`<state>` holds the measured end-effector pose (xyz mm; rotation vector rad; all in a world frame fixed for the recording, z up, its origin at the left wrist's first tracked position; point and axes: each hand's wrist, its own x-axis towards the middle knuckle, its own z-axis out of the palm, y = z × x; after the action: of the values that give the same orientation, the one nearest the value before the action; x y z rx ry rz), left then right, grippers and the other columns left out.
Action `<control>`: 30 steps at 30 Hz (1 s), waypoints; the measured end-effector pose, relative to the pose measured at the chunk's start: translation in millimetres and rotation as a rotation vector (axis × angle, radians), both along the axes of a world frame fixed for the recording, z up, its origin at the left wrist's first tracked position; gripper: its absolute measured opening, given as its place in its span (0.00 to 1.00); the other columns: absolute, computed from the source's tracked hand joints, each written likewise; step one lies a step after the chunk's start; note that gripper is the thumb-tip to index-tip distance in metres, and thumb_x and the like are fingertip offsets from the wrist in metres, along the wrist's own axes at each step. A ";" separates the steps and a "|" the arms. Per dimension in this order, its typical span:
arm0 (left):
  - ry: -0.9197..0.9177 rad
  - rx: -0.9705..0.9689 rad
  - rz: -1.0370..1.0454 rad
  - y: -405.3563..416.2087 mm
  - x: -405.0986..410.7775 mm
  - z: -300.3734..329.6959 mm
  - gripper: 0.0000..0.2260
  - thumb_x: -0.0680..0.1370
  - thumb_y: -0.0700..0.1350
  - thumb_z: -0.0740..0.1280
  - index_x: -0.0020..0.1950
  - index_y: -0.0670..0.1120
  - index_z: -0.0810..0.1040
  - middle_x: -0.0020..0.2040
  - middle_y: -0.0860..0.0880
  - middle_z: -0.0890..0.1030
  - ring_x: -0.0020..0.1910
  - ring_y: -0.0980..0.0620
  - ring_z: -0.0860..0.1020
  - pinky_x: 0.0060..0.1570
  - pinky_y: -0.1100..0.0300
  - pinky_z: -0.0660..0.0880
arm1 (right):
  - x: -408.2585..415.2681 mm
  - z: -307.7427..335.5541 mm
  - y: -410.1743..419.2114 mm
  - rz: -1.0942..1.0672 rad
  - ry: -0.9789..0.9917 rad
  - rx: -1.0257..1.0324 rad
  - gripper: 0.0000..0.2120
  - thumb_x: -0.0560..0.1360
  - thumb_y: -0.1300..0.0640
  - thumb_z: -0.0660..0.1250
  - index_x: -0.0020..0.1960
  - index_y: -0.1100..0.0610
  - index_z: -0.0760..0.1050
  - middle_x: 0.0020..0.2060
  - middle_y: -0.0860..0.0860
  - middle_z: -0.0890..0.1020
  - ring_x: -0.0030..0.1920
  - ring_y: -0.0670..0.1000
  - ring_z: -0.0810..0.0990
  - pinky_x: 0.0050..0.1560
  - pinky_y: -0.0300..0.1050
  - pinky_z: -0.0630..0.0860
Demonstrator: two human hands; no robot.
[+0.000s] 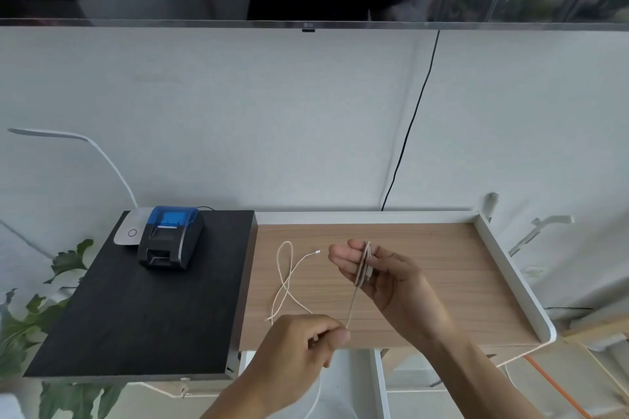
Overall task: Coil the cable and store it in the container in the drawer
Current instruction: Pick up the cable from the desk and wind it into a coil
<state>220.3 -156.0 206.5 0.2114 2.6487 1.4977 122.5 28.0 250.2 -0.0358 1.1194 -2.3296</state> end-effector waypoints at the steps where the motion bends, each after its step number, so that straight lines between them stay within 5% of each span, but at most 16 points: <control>1: 0.040 -0.068 -0.051 0.8 3.6 10.4 0.15 0.84 0.57 0.67 0.40 0.55 0.80 0.31 0.55 0.79 0.31 0.60 0.75 0.36 0.68 0.69 | 0.3 -3.7 0.8 0.009 0.007 0.038 0.18 0.83 0.70 0.53 0.68 0.74 0.73 0.63 0.71 0.84 0.66 0.66 0.84 0.69 0.54 0.80; 7: 0.139 -0.186 -0.192 -8.4 3.6 82.3 0.11 0.85 0.53 0.68 0.45 0.52 0.84 0.33 0.66 0.78 0.46 0.68 0.81 0.45 0.79 0.69 | 9.3 -2.6 1.5 0.128 0.104 0.278 0.20 0.82 0.72 0.50 0.66 0.72 0.77 0.59 0.68 0.87 0.63 0.64 0.86 0.69 0.55 0.79; 9: 0.152 -0.100 -0.142 -16.6 -5.6 98.9 0.12 0.84 0.56 0.68 0.49 0.51 0.86 0.40 0.59 0.87 0.49 0.56 0.85 0.44 0.65 0.80 | 14.7 4.7 2.4 0.183 0.123 0.324 0.19 0.80 0.69 0.55 0.63 0.70 0.81 0.55 0.65 0.88 0.56 0.59 0.88 0.59 0.48 0.82; 12: 0.224 -0.011 -0.028 -27.4 -22.8 110.5 0.15 0.82 0.60 0.69 0.47 0.51 0.87 0.41 0.52 0.89 0.37 0.41 0.84 0.36 0.47 0.81 | 22.4 14.5 4.0 0.270 0.226 0.406 0.17 0.78 0.68 0.56 0.57 0.68 0.83 0.49 0.66 0.89 0.51 0.57 0.86 0.57 0.47 0.79; 15: 0.248 0.075 0.101 -34.7 -42.9 106.2 0.15 0.76 0.60 0.72 0.45 0.50 0.89 0.38 0.54 0.88 0.33 0.51 0.82 0.37 0.55 0.78 | 29.0 22.1 1.2 0.341 0.319 0.409 0.17 0.74 0.66 0.56 0.53 0.66 0.83 0.40 0.68 0.88 0.47 0.61 0.84 0.63 0.65 0.74; 17: 0.222 0.112 0.157 -35.9 -52.0 91.1 0.15 0.74 0.59 0.74 0.44 0.48 0.89 0.36 0.56 0.87 0.31 0.59 0.78 0.36 0.66 0.73 | 31.6 24.9 -3.0 0.365 0.313 0.365 0.18 0.72 0.66 0.56 0.51 0.64 0.83 0.34 0.64 0.86 0.41 0.60 0.85 0.65 0.66 0.77; 18: 0.184 0.160 0.192 -36.4 -54.4 78.5 0.14 0.73 0.59 0.75 0.44 0.48 0.90 0.38 0.55 0.88 0.33 0.59 0.79 0.39 0.64 0.76 | 32.5 25.5 -4.7 0.369 0.296 0.340 0.18 0.72 0.66 0.55 0.50 0.64 0.83 0.32 0.63 0.85 0.38 0.59 0.85 0.62 0.62 0.80; 20: 0.110 0.269 0.281 -37.5 -55.2 52.6 0.16 0.71 0.62 0.76 0.43 0.49 0.90 0.41 0.47 0.90 0.41 0.41 0.85 0.47 0.47 0.81 | 34.2 25.7 -7.9 0.375 0.243 0.285 0.18 0.71 0.66 0.55 0.50 0.66 0.82 0.30 0.61 0.84 0.34 0.59 0.85 0.57 0.54 0.82; 23: 0.028 0.280 0.343 -35.9 -46.6 16.8 0.24 0.70 0.71 0.73 0.38 0.49 0.88 0.39 0.41 0.87 0.39 0.39 0.83 0.45 0.48 0.79 | 35.7 21.6 -9.1 0.383 0.129 0.145 0.18 0.71 0.66 0.54 0.51 0.67 0.81 0.34 0.63 0.85 0.37 0.61 0.87 0.56 0.54 0.83; 26: -0.077 0.284 0.357 -26.6 -31.2 -6.4 0.20 0.75 0.63 0.71 0.36 0.48 0.86 0.33 0.45 0.84 0.35 0.56 0.79 0.43 0.54 0.75 | 35.0 16.8 -7.7 0.309 0.034 -0.019 0.19 0.71 0.66 0.56 0.52 0.66 0.84 0.44 0.67 0.88 0.46 0.64 0.89 0.60 0.55 0.83; 30: -0.054 0.181 0.232 -14.6 -3.5 -11.5 0.20 0.80 0.60 0.68 0.37 0.46 0.85 0.29 0.45 0.79 0.30 0.60 0.70 0.36 0.63 0.67 | 24.4 15.3 -7.6 0.165 -0.012 -0.089 0.20 0.77 0.68 0.57 0.64 0.72 0.79 0.62 0.71 0.85 0.63 0.67 0.86 0.71 0.57 0.78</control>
<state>216.8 -170.5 194.9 -0.1275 2.5681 1.7849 147.0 20.4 265.5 -0.1421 0.9687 -2.2275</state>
